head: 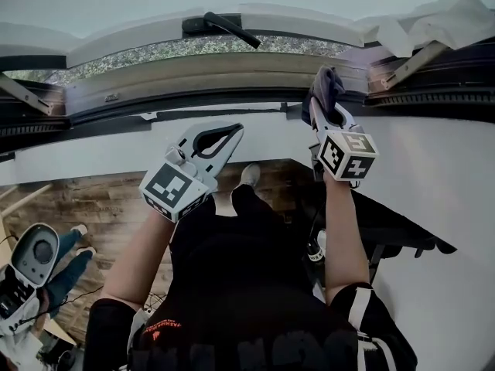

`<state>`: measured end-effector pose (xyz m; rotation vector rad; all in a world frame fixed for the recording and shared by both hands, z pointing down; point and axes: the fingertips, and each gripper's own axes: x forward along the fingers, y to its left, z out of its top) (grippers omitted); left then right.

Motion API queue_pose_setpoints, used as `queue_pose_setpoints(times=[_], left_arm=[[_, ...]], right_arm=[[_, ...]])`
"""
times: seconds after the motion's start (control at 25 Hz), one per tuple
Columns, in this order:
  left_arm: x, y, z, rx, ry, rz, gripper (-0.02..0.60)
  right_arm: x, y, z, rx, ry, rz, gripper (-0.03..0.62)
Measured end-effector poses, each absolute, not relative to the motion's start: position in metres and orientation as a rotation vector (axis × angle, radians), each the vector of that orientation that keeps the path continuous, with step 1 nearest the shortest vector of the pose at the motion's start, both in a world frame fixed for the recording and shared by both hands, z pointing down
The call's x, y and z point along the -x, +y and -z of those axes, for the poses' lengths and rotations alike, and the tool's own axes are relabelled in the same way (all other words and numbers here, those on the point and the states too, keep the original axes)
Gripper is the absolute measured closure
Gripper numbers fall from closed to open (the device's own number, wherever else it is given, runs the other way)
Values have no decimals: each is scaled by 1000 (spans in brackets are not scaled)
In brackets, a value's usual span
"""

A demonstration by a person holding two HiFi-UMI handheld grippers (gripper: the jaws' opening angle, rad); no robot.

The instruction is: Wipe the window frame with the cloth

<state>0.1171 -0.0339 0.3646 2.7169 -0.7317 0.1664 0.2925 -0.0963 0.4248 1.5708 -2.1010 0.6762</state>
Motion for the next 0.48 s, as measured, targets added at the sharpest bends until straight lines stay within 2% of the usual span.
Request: queue_pose_setpoints(times=[0.48], left_arm=[[-84, -31, -365, -2705, -773, -130, 563]], right_arm=[[-238, -96, -425, -1473, -2148, -656, 545]])
